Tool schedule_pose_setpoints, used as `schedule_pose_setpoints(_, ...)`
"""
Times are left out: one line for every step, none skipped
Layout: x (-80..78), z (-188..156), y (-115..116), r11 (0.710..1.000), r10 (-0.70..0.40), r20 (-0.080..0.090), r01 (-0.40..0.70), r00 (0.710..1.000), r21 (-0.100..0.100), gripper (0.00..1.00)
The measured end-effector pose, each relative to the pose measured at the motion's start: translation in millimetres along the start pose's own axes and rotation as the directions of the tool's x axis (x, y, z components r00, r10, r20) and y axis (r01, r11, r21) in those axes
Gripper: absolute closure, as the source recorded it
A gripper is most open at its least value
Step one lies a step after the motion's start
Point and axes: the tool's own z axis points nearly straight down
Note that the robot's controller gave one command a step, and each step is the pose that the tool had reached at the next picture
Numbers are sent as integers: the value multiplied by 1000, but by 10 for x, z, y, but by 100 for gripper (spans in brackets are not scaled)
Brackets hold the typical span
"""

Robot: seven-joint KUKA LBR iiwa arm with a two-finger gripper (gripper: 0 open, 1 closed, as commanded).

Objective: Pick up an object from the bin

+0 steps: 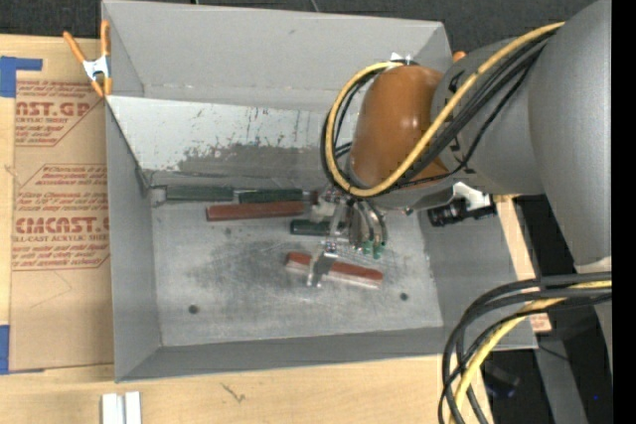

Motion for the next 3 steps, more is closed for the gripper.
schedule_pose_setpoints(-188,76,-89,989,-145,6,145,989,0,0)
schedule_pose_setpoints(72,337,-48,990,143,33,-143,989,-13,0)
schedule_pose_setpoints(-120,414,-30,996,-85,20,85,996,-1,100)
